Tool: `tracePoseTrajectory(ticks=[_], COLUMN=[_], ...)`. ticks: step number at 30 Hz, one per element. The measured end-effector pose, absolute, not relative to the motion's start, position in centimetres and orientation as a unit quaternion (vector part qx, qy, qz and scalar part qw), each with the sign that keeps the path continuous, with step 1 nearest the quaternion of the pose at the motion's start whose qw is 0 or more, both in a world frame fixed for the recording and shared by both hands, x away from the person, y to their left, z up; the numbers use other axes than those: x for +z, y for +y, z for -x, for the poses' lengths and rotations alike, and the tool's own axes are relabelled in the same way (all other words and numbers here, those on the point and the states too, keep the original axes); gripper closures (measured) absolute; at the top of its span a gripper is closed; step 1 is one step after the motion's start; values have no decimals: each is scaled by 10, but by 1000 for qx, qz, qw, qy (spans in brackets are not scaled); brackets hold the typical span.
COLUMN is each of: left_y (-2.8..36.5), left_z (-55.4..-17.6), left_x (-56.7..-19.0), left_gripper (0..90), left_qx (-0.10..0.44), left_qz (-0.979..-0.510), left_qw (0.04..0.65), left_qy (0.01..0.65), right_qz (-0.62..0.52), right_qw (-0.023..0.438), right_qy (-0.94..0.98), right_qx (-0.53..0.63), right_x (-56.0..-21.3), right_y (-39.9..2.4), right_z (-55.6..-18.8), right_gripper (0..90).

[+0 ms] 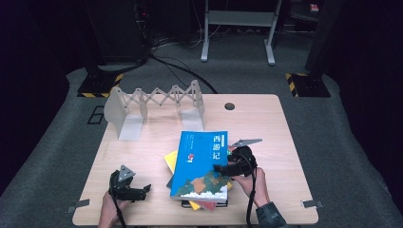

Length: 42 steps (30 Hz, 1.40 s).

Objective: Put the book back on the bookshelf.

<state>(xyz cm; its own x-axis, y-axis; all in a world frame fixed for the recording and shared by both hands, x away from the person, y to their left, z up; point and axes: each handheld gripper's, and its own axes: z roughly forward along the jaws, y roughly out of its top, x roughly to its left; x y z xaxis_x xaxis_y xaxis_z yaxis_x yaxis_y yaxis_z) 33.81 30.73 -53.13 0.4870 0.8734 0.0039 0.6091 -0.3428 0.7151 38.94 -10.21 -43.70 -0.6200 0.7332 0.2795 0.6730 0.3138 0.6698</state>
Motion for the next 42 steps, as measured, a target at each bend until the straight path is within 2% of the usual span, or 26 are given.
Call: tracePoseTrajectory(ticks=[20, 25, 32, 42], left_y=[307, 307, 307, 306], left_z=[-338, -338, -338, -343], left_x=[-531, -531, -532, -532], left_gripper=[10, 10, 10, 4], left_qx=[198, 198, 199, 204], left_qz=[-795, -795, -793, -791], left_qw=[333, 333, 336, 332], left_qy=[466, 466, 468, 471], right_qz=[-426, -426, -410, -412], right_qw=[53, 43, 54, 18], right_qy=[816, 813, 824, 822], right_qx=[388, 395, 387, 393], right_x=[-436, -437, -435, -439], right_y=[-90, -87, -87, -92], right_z=[-398, -403, -395, -391], right_gripper=[247, 247, 242, 230])
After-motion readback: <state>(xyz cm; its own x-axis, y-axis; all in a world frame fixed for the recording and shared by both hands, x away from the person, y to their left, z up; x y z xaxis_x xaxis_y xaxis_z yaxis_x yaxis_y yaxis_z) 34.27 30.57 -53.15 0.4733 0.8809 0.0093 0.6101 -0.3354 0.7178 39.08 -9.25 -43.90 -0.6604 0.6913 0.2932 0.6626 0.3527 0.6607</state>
